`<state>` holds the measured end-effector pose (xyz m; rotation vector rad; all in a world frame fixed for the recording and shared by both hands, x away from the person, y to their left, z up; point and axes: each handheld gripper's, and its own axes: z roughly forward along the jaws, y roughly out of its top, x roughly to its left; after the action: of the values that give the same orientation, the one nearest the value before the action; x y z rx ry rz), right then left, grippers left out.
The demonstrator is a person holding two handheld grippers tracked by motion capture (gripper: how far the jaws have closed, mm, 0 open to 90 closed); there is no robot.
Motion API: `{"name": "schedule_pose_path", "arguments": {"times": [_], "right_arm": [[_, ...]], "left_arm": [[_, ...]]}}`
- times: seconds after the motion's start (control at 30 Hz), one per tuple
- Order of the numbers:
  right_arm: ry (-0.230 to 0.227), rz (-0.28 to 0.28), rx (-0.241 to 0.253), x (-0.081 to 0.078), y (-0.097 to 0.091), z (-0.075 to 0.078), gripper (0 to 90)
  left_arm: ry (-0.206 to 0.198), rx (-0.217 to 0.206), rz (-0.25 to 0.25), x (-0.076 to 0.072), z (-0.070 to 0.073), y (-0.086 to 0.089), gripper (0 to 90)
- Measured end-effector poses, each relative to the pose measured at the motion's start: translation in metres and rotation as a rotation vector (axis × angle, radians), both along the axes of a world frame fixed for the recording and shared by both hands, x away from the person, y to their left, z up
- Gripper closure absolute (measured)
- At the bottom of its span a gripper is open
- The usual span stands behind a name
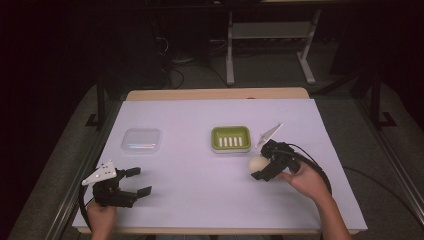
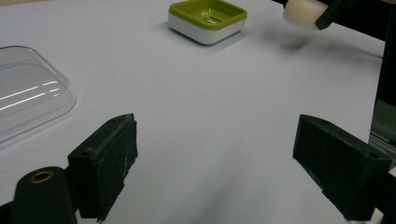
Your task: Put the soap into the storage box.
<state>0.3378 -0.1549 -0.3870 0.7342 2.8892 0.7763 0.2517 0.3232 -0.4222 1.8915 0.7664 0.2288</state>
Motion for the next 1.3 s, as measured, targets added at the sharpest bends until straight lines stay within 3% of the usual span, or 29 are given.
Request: {"name": "schedule_pose_path", "arguments": {"times": [1.3], "right_arm": [[0.0, 0.032, -0.019, 0.038, 0.031, 0.026, 23.7]], "left_arm": [[-0.008, -0.004, 0.005, 0.0, 0.001, 0.003, 13.2]]}}
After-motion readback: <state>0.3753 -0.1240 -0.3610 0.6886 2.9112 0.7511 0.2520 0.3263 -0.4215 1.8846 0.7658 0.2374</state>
